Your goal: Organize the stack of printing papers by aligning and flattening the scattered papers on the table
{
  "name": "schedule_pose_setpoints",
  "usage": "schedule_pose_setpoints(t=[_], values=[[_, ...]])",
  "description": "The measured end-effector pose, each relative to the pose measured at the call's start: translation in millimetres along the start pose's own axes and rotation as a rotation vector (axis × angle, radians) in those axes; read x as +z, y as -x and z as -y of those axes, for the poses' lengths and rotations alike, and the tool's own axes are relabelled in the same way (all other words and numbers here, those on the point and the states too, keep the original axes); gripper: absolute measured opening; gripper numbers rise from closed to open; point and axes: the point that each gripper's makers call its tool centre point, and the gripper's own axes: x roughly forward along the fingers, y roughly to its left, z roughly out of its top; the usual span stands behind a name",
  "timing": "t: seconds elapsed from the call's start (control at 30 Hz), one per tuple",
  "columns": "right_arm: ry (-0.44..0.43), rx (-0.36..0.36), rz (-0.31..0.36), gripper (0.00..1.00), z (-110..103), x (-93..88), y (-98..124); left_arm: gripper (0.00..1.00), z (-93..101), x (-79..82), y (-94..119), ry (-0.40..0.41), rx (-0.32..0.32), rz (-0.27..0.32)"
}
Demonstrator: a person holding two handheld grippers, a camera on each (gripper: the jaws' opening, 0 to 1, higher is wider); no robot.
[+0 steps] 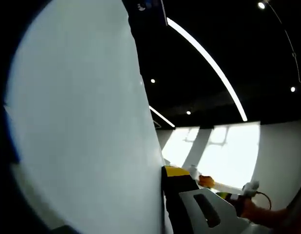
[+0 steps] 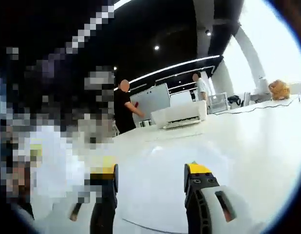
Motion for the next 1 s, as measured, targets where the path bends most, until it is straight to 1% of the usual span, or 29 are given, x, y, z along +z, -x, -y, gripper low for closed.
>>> schedule_pose_setpoints(t=[0.07,0.17,0.23,0.3,0.33,0.37,0.4,0.43,0.57,0.67,0.73,0.77,0.83,0.93,1.0], values=[[0.064,-0.033,-0.033,0.59,3.9,-7.4,2.7,0.06,0.0,-0.2,0.0,-0.001,0.0,0.0],[0.145,-0.069,-0.061,0.7,6.2,-11.7,5.5,0.06,-0.3,-0.8,-0.2,-0.002,0.0,-0.003],[0.169,-0.083,-0.081,0.76,7.0,-15.8,6.9,0.06,-0.5,-1.3,-0.4,-0.003,0.002,-0.004],[0.194,-0.099,-0.115,0.81,9.8,-23.3,9.0,0.06,-0.5,-1.6,-0.5,-0.004,0.002,-0.005],[0.207,-0.11,-0.148,0.84,12.2,-29.8,10.8,0.06,-0.6,-1.4,-0.4,-0.004,0.002,-0.004],[0.215,-0.117,-0.166,0.86,13.6,-33.0,12.0,0.06,-0.7,-1.3,-0.3,-0.003,0.002,-0.003],[0.221,-0.139,-0.191,0.88,18.5,-37.6,14.6,0.06,-0.9,-1.2,-0.3,-0.002,0.002,-0.002],[0.225,-0.143,-0.197,0.89,20.6,-39.1,15.4,0.06,-1.1,-1.1,-0.2,-0.002,0.002,-0.002],[0.191,-0.156,-0.214,0.89,32.1,-41.5,21.2,0.06,-0.4,-1.8,-0.3,-0.002,0.001,-0.004],[0.19,-0.151,-0.228,0.9,35.3,-44.3,23.5,0.06,0.1,-2.0,-0.4,0.0,-0.001,-0.005],[0.25,-0.182,-0.237,0.9,43.4,-44.0,27.0,0.06,-0.2,-1.8,-0.2,0.004,-0.001,-0.005],[0.252,-0.186,-0.239,0.9,44.2,-44.5,27.5,0.06,-0.4,-1.8,-0.2,0.004,-0.001,-0.005],[0.236,-0.155,-0.235,0.9,40.9,-44.4,27.1,0.06,-1.5,-1.7,-0.2,0.005,-0.002,-0.007],[0.229,-0.128,-0.229,0.9,38.0,-44.1,24.9,0.06,-2.0,-1.8,-0.3,0.006,-0.003,-0.009],[0.229,-0.132,-0.244,0.9,40.4,-47.7,23.2,0.06,-3.4,-1.3,-0.2,0.006,-0.004,-0.008]])
